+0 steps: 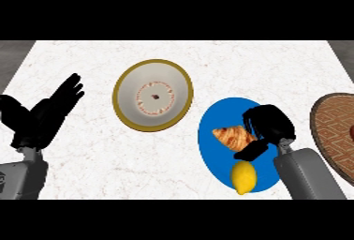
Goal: Pick the croissant from the plate and place it in the bowl
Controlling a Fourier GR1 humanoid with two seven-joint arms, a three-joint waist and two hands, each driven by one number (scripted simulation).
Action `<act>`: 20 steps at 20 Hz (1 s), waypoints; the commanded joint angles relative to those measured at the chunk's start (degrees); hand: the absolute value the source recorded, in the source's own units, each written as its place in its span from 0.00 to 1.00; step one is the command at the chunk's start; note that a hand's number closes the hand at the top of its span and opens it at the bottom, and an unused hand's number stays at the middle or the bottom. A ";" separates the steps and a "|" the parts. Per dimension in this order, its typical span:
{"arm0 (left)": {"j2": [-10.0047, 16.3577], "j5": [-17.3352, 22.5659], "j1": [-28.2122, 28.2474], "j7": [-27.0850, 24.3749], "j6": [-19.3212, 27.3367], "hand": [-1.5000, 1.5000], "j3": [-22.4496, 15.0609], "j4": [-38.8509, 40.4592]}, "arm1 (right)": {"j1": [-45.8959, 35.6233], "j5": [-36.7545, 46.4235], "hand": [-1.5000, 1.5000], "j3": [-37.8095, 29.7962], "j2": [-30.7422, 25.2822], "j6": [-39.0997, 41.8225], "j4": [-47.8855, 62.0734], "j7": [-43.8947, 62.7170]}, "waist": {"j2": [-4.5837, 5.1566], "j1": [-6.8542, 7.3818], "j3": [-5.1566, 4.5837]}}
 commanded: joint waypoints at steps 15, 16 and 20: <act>-0.13 -0.88 -1.89 -1.61 -0.29 0.50 1.73 3.27 | -4.30 -17.22 1.00 -13.73 -10.60 24.12 -30.01 -4.32 | -0.10 -0.57 0.01; -0.45 -1.00 0.17 0.73 -0.45 0.50 0.62 0.65 | -3.45 -17.05 1.00 -12.53 -6.98 24.38 -33.36 -0.41 | -0.14 -0.29 0.04; -0.81 -1.27 -0.07 -0.27 -0.42 0.50 0.68 0.95 | -10.74 -20.87 1.00 -14.79 -5.04 32.30 -38.99 6.24 | -0.09 -0.22 0.02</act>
